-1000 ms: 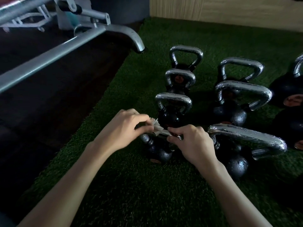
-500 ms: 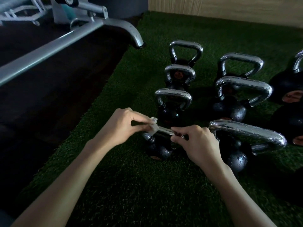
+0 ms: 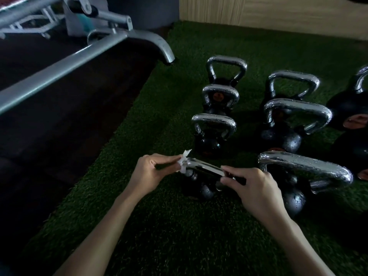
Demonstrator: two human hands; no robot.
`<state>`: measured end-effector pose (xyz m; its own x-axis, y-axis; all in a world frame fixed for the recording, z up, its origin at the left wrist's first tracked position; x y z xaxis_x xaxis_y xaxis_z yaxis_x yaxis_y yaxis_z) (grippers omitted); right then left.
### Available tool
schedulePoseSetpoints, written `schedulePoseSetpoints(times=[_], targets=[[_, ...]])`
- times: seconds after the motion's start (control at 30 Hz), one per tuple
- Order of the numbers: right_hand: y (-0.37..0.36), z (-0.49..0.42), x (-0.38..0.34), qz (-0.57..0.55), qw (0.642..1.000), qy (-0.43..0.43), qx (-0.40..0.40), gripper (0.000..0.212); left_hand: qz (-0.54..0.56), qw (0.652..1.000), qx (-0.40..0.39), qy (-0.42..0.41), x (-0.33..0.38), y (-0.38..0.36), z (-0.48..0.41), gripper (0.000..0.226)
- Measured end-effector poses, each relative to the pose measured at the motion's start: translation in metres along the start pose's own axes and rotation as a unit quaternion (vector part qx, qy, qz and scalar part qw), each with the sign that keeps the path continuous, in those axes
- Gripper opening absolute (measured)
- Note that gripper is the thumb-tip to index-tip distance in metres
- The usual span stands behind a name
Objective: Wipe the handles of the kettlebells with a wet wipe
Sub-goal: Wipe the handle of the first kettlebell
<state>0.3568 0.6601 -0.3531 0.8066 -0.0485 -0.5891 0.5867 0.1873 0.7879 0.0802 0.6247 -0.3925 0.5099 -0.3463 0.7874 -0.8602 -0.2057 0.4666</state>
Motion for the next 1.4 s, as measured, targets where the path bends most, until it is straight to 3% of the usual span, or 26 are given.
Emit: schedulePoseSetpoints(times=[0.23, 0.43, 0.6, 0.7, 0.77, 0.87, 0.93, 1.07, 1.23, 1.4], targets=[[0.007, -0.005, 0.013, -0.076, 0.997, -0.002, -0.033, 0.028, -0.010, 0.996, 0.089, 0.002, 0.002, -0.025, 0.014, 0.034], [0.002, -0.004, 0.019, -0.091, 0.995, -0.015, -0.030, 0.031, -0.014, 0.995, 0.055, 0.077, -0.015, -0.043, 0.017, 0.023], [-0.023, 0.001, -0.003, -0.115, 0.993, -0.026, -0.003, 0.037, -0.003, 0.989, 0.090, 0.121, -0.029, -0.047, 0.005, 0.025], [-0.031, 0.001, -0.018, -0.117, 0.993, -0.003, 0.003, 0.030, -0.012, 0.981, 0.124, 0.149, -0.027, -0.054, 0.002, 0.024], [-0.027, -0.004, -0.015, -0.125, 0.991, 0.005, -0.037, 0.026, -0.013, 0.976, 0.149, 0.161, -0.024, -0.059, 0.001, 0.026], [-0.022, -0.010, 0.004, -0.160, 0.973, -0.019, -0.166, 0.041, 0.015, 0.970, 0.150, 0.192, -0.024, -0.065, 0.000, 0.027], [-0.022, -0.011, 0.013, -0.183, 0.960, -0.032, -0.209, 0.042, 0.019, 0.966, 0.158, 0.203, -0.022, -0.066, -0.002, 0.026], [-0.025, -0.011, 0.017, -0.221, 0.952, -0.044, -0.206, 0.037, 0.061, 0.957, 0.216, 0.184, -0.013, -0.061, -0.010, 0.026], [-0.034, -0.007, 0.015, -0.256, 0.949, -0.050, -0.177, 0.038, 0.120, 0.946, 0.221, 0.205, -0.015, -0.057, -0.019, 0.024], [-0.038, 0.000, 0.015, -0.270, 0.947, -0.048, -0.165, 0.035, 0.110, 0.954, 0.231, 0.158, 0.007, -0.058, -0.006, 0.027]])
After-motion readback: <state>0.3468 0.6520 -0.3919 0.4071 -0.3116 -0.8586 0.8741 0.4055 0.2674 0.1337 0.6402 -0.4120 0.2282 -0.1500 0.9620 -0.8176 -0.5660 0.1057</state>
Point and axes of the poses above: each hand's wrist, its own z-axis away from the middle knuckle, its own y-axis out of the back of the hand, x = y × z, the point moved 4 cm from there along -z, towards the middle knuckle, and after that the axes turned 13 degrees about -y, right-handed, at the moved point
